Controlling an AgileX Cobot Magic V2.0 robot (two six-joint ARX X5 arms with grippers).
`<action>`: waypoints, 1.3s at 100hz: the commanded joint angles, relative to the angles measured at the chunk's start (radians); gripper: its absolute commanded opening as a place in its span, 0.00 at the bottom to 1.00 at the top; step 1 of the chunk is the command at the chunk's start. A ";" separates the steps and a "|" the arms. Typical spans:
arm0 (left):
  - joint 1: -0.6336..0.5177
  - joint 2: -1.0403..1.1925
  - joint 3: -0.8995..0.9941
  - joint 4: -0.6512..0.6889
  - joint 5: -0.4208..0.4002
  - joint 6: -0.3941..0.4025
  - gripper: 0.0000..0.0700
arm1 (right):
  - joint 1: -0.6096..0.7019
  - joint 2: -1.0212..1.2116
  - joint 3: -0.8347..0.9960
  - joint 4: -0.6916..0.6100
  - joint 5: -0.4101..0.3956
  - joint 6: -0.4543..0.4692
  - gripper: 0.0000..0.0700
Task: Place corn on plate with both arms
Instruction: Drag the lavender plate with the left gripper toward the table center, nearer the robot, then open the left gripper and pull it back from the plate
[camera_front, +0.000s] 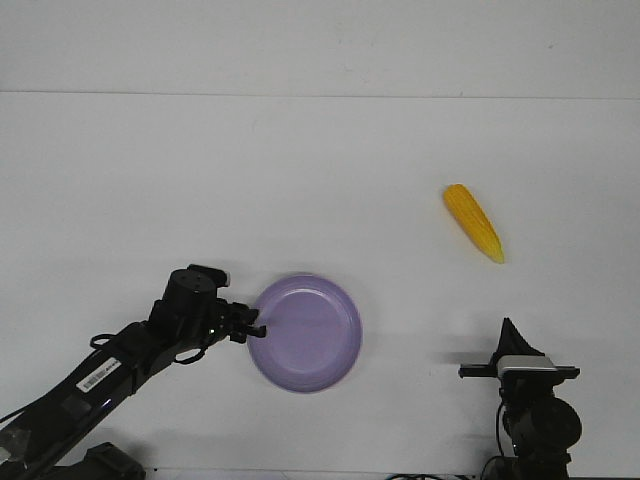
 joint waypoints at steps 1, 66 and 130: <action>-0.019 0.040 0.001 0.013 -0.010 -0.005 0.01 | -0.001 0.000 -0.003 0.010 0.000 0.000 0.00; -0.033 0.183 0.002 0.056 -0.053 0.049 0.70 | -0.001 0.000 -0.003 0.010 0.000 0.000 0.00; -0.025 -0.515 -0.132 0.056 -0.219 0.117 0.72 | -0.001 0.000 -0.002 0.060 -0.048 0.298 0.00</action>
